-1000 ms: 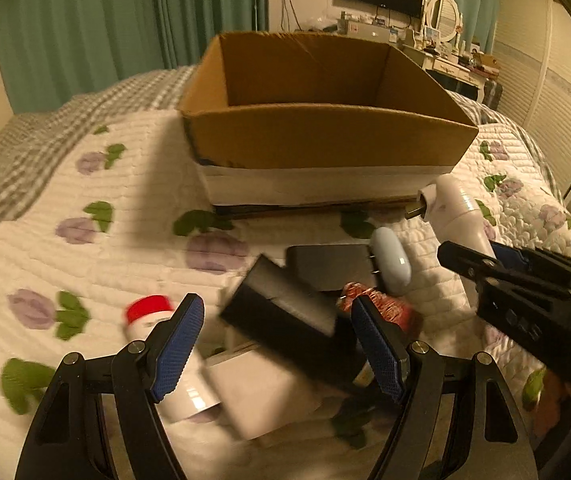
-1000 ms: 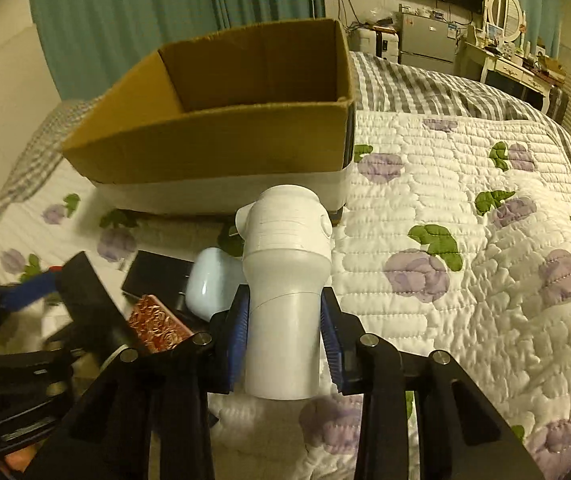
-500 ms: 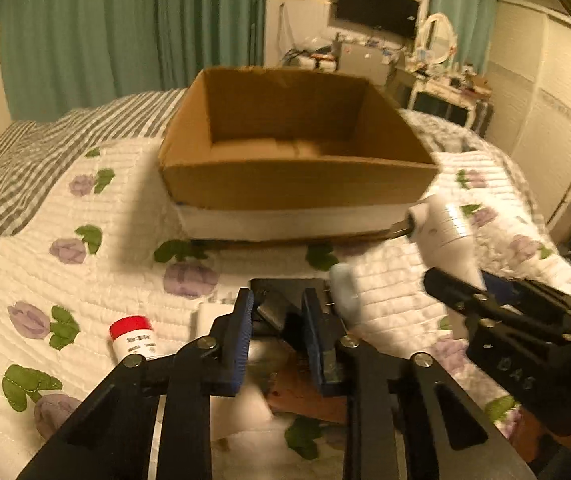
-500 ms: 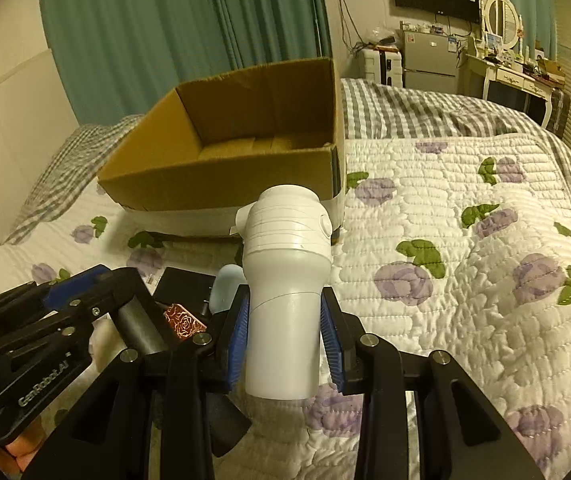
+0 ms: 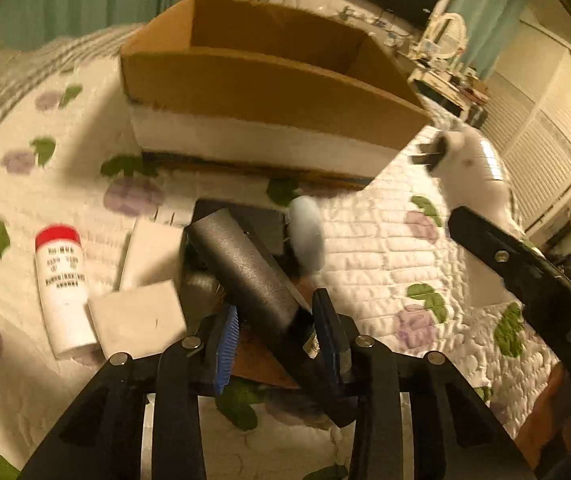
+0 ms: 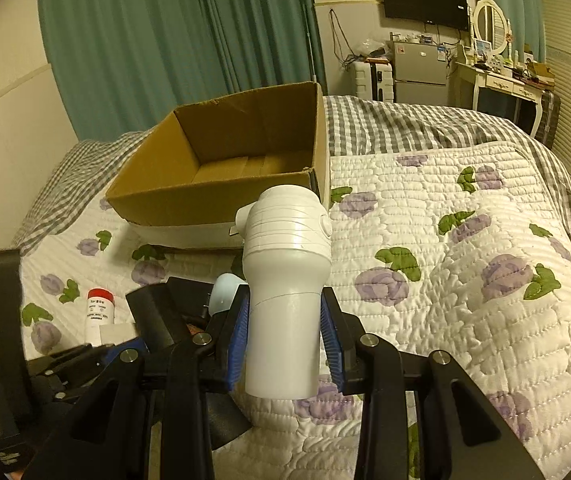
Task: Organize rigid objects
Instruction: 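Carry the white bottle into the box with the right gripper while the left gripper grasps the black cylinder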
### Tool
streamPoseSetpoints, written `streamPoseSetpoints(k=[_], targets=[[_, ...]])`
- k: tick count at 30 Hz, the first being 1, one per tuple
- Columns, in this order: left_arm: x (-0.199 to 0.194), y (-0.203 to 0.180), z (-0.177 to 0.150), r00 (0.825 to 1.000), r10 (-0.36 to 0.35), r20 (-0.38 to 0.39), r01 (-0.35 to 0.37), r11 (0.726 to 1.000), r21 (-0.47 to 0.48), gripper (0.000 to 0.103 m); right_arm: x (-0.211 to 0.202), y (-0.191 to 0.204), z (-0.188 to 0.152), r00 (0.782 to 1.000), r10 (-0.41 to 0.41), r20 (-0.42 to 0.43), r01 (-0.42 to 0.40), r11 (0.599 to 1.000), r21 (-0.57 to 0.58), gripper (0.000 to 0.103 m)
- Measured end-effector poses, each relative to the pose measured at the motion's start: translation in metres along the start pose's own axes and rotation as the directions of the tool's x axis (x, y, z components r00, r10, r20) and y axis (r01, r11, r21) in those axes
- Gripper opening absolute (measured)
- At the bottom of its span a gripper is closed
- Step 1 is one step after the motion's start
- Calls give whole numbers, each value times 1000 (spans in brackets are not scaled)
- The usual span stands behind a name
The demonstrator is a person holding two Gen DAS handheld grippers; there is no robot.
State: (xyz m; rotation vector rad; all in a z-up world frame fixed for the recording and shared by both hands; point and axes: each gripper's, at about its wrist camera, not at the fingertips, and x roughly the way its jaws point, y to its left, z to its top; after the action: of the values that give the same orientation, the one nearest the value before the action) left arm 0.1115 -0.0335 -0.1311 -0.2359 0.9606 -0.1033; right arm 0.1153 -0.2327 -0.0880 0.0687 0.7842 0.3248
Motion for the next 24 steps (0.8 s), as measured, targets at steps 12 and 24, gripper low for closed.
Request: streamPoseSetpoints(k=[12,24], targets=[[-89,-26,48,973,88,211,-117,984,133,17,-31,9,34,995,24,100,-17,997,-69,33],[-96,-45,170,925,138,353,-230,945,232,17,-11,27,152,973,46,226,-12,989,-148,33]])
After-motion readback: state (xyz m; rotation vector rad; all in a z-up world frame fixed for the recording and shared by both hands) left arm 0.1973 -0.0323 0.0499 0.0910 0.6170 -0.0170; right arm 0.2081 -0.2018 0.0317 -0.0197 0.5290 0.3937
